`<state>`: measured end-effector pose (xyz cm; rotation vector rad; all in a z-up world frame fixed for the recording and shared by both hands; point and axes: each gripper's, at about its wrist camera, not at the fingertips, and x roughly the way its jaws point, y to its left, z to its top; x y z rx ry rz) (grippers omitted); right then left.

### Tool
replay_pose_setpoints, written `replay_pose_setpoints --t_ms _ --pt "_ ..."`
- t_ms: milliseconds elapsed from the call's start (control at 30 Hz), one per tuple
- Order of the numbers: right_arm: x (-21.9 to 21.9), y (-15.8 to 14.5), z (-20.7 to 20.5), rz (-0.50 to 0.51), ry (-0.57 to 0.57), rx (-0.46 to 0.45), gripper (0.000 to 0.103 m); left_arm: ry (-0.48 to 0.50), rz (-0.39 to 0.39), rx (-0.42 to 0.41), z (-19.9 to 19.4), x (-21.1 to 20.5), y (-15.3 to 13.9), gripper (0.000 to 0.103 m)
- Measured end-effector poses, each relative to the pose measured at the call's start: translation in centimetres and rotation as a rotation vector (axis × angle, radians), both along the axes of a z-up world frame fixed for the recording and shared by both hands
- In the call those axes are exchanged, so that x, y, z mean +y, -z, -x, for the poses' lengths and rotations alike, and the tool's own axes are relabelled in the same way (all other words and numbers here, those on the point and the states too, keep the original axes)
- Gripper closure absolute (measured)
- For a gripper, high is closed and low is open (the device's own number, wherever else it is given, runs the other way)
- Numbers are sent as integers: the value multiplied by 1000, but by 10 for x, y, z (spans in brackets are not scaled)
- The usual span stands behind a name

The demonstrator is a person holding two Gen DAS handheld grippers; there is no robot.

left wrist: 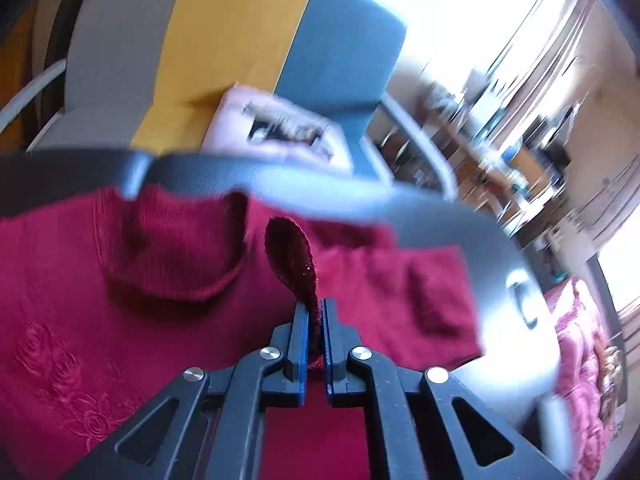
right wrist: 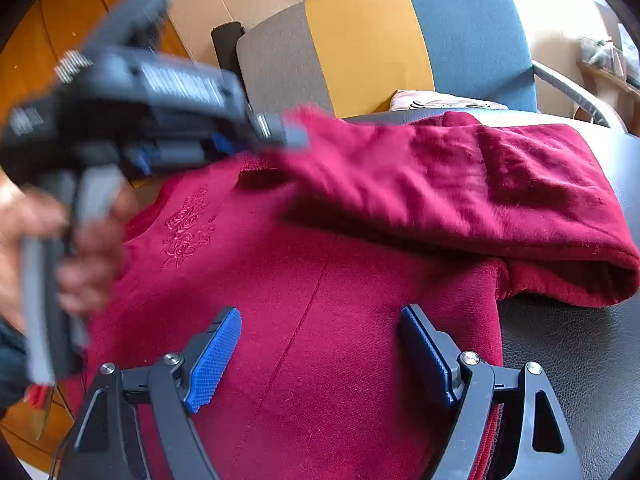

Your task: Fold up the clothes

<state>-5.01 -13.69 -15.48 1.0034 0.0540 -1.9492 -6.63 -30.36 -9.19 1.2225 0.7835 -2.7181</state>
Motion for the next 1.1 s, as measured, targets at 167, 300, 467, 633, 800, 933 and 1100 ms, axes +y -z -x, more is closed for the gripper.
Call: replay_pose_setpoints --t_ms 167,300,467,633,800,933,1100 --pt "0 0 1 7 2 -8 20 -27 -42 197 -25 -13 -77 99" --pt "-2 2 3 4 2 -7 20 -55 -3 261 -40 -24 -112 99" --pt "-1 4 0 8 3 -10 20 -158 42 258 -79 -61 -113 99" --pt "-1 5 0 7 3 -11 20 -261 46 113 -105 -99 -49 99" --pt "1 5 2 30 2 -32 18 -358 -9 -22 -124 -131 31 99" --pt "15 7 11 130 15 -116 16 -386 -37 -63 -136 -137 68 99" --pt "54 11 41 390 165 -333 8 -391 -52 -22 -142 -136 85 97"
